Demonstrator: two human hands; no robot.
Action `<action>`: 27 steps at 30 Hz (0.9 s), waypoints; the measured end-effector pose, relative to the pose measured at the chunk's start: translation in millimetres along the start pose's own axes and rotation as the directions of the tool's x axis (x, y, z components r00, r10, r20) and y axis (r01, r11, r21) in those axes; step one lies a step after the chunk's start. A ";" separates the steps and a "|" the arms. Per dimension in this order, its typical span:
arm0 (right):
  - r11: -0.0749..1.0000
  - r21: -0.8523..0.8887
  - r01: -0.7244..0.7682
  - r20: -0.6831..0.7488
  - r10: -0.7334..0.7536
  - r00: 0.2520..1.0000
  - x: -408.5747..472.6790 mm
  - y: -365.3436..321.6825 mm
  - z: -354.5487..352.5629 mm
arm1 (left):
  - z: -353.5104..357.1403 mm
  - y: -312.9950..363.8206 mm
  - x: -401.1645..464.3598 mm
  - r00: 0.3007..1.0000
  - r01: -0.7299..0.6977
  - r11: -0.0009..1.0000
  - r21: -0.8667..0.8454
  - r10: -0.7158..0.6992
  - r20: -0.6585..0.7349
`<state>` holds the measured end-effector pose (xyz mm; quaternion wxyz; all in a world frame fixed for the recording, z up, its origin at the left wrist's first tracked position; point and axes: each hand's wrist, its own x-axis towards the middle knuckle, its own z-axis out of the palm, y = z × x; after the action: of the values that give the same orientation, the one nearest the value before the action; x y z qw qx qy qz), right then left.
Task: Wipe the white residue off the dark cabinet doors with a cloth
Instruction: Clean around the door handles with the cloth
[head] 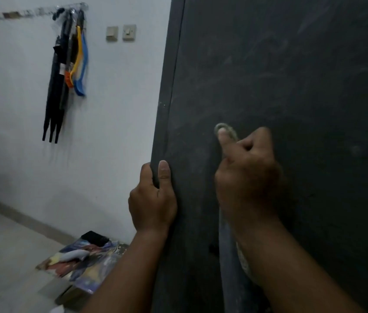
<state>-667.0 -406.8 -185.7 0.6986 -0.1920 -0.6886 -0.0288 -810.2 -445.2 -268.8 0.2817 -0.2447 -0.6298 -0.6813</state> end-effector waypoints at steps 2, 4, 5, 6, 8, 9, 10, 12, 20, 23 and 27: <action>0.989 -0.067 0.128 0.122 -0.119 0.985 -16.9 -11.4 6.8 | 0.2 -0.6 -0.2 1.000 -0.004 1.000 -0.015 0.003 -0.011; 0.980 -0.092 0.178 0.269 -0.147 0.952 -40.2 -12.8 9.5 | -0.8 -1.9 0.3 1.000 -0.010 1.000 -0.016 0.010 0.000; 0.982 -0.098 0.161 0.328 -0.121 0.937 -50.1 -10.7 7.5 | -1.9 -3.4 0.5 1.000 -0.015 1.000 -0.018 0.015 0.010; 0.981 -0.121 0.150 0.374 -0.095 0.923 -56.3 -8.1 5.4 | -3.1 -5.7 0.6 0.999 -0.020 0.999 -0.026 0.021 0.024; 0.976 -0.110 0.190 0.330 -0.144 0.933 -56.4 0.8 2.1 | -5.6 -12.0 -0.3 0.997 -0.026 0.999 -0.032 0.028 0.066; 0.974 -0.113 0.196 0.251 -0.163 0.954 -51.9 5.7 0.5 | -6.5 -15.4 -0.8 0.996 -0.024 0.999 -0.022 0.026 0.086; 0.986 -0.087 0.143 0.172 -0.127 0.977 -41.1 9.6 -0.9 | -7.1 -18.4 -1.0 0.995 -0.020 1.000 -0.013 0.021 0.103; 1.000 -0.001 0.024 0.070 -0.023 0.997 -15.6 10.6 0.7 | -7.4 -22.1 -1.0 0.993 -0.012 1.000 -0.007 0.012 0.119; 0.962 -0.134 0.237 0.243 -0.200 0.949 -46.2 -15.3 23.5 | -9.4 -24.3 -0.2 0.990 -0.024 0.999 -0.031 0.028 0.139; 0.953 -0.091 0.288 0.320 -0.246 0.915 -71.6 -11.8 20.6 | -11.7 -27.7 0.2 0.986 -0.016 0.999 -0.032 0.021 0.167; 0.980 0.025 0.197 0.038 -0.198 0.979 -42.5 -3.2 17.1 | -11.1 -36.1 -2.0 0.985 -0.003 0.998 -0.063 0.013 0.173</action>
<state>-686.3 -414.0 -226.7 0.6802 -0.1159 -0.7186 -0.0871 -833.5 -454.4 -297.1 0.2207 -0.3144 -0.6293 -0.6756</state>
